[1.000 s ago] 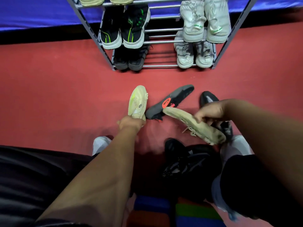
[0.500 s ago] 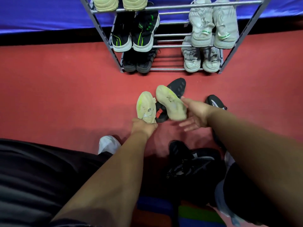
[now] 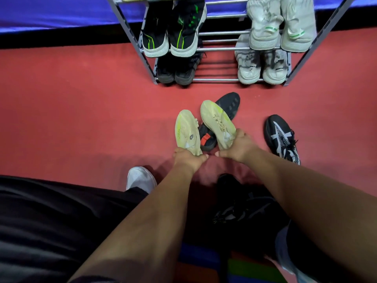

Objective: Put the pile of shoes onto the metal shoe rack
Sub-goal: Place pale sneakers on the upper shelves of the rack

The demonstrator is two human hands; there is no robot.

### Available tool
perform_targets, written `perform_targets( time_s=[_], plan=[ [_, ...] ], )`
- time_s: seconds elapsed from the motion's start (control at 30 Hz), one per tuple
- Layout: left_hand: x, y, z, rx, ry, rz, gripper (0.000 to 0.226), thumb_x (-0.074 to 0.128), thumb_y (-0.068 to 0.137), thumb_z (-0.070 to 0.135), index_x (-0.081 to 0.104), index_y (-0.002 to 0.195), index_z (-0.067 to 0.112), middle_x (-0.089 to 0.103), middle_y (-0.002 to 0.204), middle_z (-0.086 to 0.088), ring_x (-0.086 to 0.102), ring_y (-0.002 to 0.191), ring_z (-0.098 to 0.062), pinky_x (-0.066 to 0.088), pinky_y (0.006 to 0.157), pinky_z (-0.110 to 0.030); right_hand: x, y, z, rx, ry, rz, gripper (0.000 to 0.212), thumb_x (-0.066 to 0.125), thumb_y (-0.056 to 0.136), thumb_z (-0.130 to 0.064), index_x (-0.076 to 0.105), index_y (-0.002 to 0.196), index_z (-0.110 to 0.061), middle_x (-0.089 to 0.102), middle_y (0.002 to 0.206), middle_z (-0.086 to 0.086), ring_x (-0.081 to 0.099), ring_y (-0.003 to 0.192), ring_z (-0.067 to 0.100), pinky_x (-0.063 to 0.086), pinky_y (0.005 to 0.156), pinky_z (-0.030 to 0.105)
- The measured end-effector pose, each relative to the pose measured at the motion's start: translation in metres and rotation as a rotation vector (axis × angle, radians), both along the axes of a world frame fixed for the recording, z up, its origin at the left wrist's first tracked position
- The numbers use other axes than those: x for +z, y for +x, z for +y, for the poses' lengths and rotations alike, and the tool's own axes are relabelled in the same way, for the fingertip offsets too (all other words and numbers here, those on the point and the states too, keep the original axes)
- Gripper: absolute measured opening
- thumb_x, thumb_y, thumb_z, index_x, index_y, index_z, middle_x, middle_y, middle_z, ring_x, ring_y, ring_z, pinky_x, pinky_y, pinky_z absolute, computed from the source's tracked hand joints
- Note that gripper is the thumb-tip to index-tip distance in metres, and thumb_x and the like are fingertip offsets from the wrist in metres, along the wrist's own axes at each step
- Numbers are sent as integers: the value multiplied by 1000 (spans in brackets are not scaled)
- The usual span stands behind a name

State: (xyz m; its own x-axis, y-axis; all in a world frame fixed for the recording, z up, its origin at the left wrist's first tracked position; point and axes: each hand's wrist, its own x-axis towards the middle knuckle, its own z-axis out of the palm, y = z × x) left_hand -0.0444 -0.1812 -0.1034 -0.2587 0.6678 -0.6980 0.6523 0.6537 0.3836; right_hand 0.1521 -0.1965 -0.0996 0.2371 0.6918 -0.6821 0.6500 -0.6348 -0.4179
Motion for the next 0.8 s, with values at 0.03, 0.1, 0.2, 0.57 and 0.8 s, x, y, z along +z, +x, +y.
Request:
perform_targets(
  time_s=[0.03, 0.1, 0.2, 0.57, 0.8],
  plan=[
    [-2, 1, 1, 13, 5, -2, 110, 92, 59, 57, 37, 141, 8, 53, 133, -6, 62, 118, -27, 52, 106, -37, -1, -1, 0, 16, 23, -26, 105, 93, 72, -51, 34, 148, -9, 41, 145, 13, 52, 129, 31, 44, 105, 35],
    [-11, 3, 6, 62, 29, -9, 109, 91, 46, 58, 44, 133, 11, 59, 128, -6, 68, 107, -25, 58, 98, -37, -4, -3, 2, 35, 47, -66, 94, 89, 78, -51, 37, 143, -7, 49, 140, 13, 56, 127, 33, 47, 100, 36],
    [-8, 4, 14, 136, 35, -24, 93, 88, 45, 43, 51, 125, 13, 65, 122, -5, 69, 99, -23, 60, 92, -31, 1, -3, 8, 31, 20, -82, 83, 84, 81, -49, 43, 138, -3, 59, 127, 12, 62, 117, 33, 46, 85, 31],
    [83, 13, 29, 100, 137, -113, 71, 86, 63, 27, 50, 123, 12, 66, 113, -2, 66, 96, -23, 55, 84, -29, 99, 8, 35, 106, 98, -148, 32, 74, 87, -34, 64, 101, -6, 63, 85, 7, 61, 77, 27, 42, 65, 28],
    [192, 41, 61, -78, 262, -153, 58, 82, 61, 22, 62, 114, 9, 73, 98, -4, 70, 83, -21, 55, 67, -24, 251, 27, 66, 382, 69, -401, 35, 61, 99, -30, 75, 116, -3, 70, 110, 18, 59, 91, 31, 45, 74, 31]
  ],
)
